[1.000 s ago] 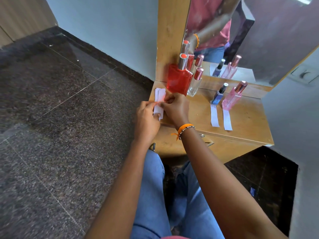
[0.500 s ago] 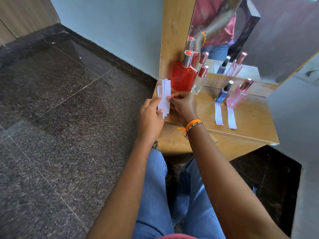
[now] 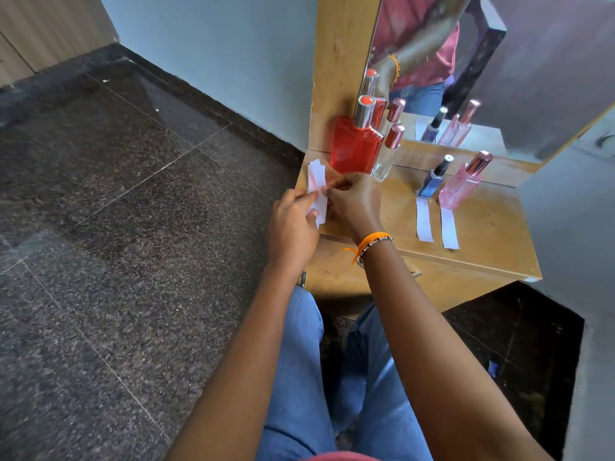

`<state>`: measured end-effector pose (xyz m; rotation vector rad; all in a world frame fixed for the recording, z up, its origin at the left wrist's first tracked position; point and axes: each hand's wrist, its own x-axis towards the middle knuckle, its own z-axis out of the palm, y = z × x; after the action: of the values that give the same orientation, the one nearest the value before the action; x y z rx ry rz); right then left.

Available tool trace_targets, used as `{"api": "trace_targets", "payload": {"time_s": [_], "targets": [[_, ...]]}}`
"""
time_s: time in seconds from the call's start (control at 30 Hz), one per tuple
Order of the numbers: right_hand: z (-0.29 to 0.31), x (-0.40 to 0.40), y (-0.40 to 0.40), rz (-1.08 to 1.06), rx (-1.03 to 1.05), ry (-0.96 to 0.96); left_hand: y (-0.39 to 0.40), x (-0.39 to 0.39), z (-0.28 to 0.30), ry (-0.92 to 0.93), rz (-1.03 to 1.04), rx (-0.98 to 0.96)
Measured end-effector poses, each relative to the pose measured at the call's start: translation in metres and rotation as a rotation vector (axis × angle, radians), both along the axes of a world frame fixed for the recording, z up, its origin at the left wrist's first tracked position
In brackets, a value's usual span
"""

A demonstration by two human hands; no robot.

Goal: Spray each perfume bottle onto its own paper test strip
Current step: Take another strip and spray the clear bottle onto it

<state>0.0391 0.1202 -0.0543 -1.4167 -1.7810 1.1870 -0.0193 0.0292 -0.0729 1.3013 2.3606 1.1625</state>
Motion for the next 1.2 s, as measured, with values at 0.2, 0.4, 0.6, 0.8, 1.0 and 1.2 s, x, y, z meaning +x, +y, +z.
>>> {"api": "trace_targets", "payload": {"time_s": [0.2,0.4,0.6,0.8,1.0,1.2], "targets": [[0.0,0.013,0.002,-0.038,-0.065,0.095,0.0,0.0,0.003,0.008,0.012,-0.021],[-0.003,0.045,-0.001,-0.033,-0.079,0.104,-0.001,0.0,0.008,-0.069,-0.009,-0.038],[-0.006,0.072,-0.002,-0.046,0.182,-0.134,-0.002,0.015,0.019,-0.036,0.024,0.044],[-0.011,0.08,0.001,-0.025,0.349,-0.26,0.006,0.034,0.023,0.009,-0.028,0.029],[0.001,0.064,0.02,-0.095,0.475,-0.055,0.011,0.034,0.021,-0.054,-0.083,0.038],[0.004,0.048,0.046,-0.072,0.458,0.013,0.017,0.037,0.018,-0.064,-0.098,0.11]]}}
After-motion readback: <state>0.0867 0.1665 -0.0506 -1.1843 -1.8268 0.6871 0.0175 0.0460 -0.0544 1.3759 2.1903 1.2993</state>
